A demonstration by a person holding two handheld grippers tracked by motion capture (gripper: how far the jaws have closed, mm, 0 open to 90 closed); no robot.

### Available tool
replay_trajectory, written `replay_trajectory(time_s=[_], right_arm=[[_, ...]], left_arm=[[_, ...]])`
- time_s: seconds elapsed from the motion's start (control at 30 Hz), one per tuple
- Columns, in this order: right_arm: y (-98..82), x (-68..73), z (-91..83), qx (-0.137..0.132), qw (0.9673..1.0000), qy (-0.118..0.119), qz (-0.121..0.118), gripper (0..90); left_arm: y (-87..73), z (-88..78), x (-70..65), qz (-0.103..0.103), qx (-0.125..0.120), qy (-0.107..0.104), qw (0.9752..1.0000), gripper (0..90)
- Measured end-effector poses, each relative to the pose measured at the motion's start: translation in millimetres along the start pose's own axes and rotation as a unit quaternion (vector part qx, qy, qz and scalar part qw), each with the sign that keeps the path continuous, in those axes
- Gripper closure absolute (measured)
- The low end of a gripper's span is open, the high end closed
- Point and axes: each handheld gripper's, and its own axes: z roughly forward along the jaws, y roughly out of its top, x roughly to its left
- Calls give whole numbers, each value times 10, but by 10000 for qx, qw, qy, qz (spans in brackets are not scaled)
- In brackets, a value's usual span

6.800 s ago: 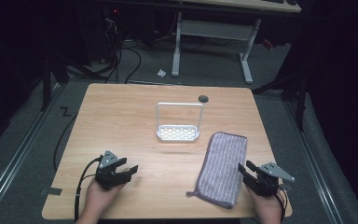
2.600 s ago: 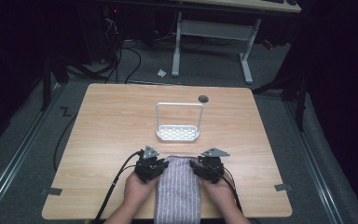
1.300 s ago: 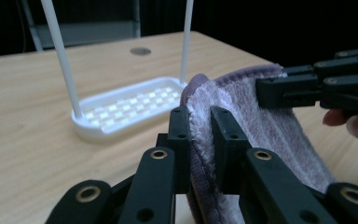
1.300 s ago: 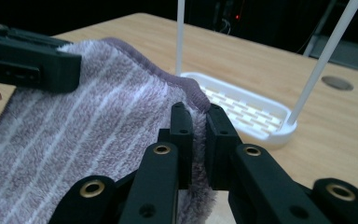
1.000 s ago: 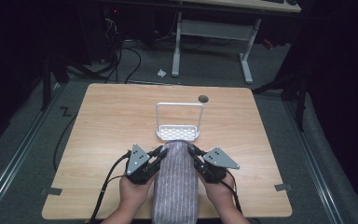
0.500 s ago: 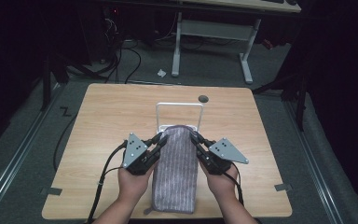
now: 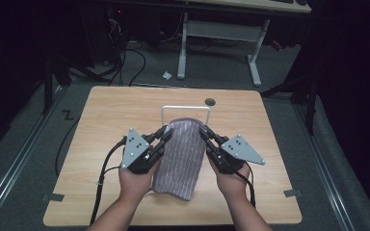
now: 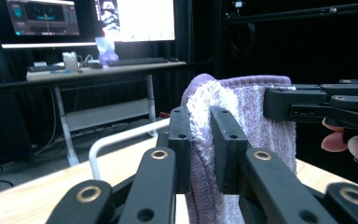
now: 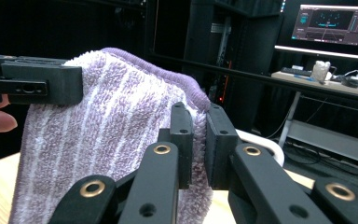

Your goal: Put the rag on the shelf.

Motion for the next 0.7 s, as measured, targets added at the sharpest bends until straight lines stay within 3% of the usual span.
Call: replay_trajectory(time_s=[0.23, 0.57, 0.7], right_arm=[[185, -25, -11, -216, 9998, -27, -28, 838], [350, -99, -22, -326, 9994, -81, -53, 839], [383, -133, -2, -319, 9994, -85, -46, 838]], left_arm=[[164, 36, -13, 120, -140, -31, 9998, 794], [259, 112, -2, 226, -240, -42, 9994, 795], [258, 155, 42, 171, -294, -202, 9992, 794]])
